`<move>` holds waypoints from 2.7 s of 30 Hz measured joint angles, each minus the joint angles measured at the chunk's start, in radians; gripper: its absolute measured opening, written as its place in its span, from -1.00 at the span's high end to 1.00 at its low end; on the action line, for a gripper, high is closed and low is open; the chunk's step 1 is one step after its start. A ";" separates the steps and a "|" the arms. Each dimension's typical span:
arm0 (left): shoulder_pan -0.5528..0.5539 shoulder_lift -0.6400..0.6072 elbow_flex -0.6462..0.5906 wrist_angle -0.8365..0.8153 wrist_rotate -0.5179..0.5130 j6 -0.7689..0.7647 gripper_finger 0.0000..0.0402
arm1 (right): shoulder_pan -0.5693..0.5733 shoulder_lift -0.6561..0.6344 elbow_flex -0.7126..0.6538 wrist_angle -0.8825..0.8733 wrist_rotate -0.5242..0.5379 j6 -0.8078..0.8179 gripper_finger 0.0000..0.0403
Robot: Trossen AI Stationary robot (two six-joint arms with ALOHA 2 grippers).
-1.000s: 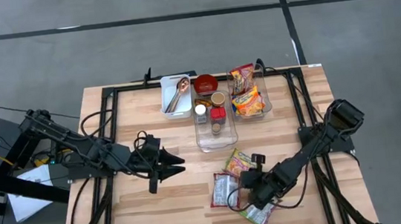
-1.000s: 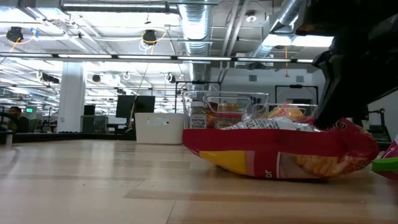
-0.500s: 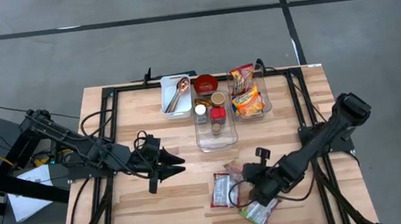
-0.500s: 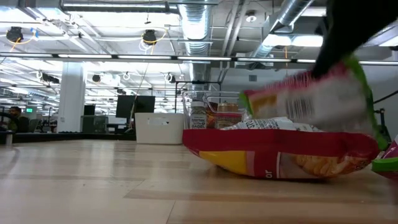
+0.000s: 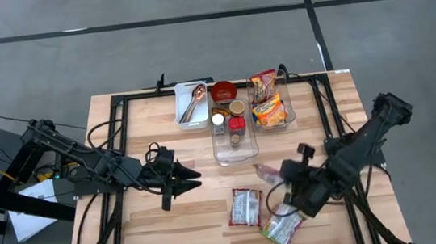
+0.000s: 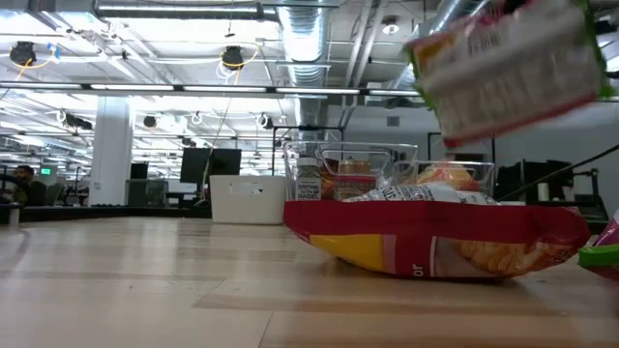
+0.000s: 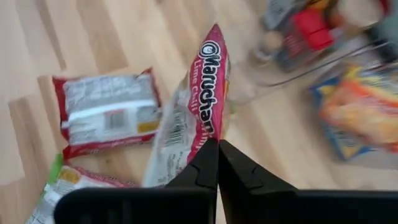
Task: Pick & Place Food Item
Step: Put the top green noodle pack into the right transparent bin
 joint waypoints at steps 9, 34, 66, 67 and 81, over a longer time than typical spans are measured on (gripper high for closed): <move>0.014 0.000 0.000 0.000 -0.012 0.020 0.30 | -0.157 -0.077 0.122 -0.270 0.122 0.004 1.00; 0.041 0.000 0.000 0.031 -0.012 0.070 0.30 | -1.024 -0.058 0.121 0.000 0.098 -0.786 1.00; 0.026 0.000 0.000 0.113 -0.008 0.035 0.30 | -1.219 0.348 0.122 0.255 -0.115 -1.061 1.00; 0.026 0.000 0.000 0.113 -0.008 0.035 0.30 | -1.219 0.349 0.122 0.249 -0.121 -1.052 1.00; 0.026 0.000 0.000 0.176 -0.012 0.020 0.30 | -1.302 0.361 0.120 0.232 -0.426 -1.026 0.77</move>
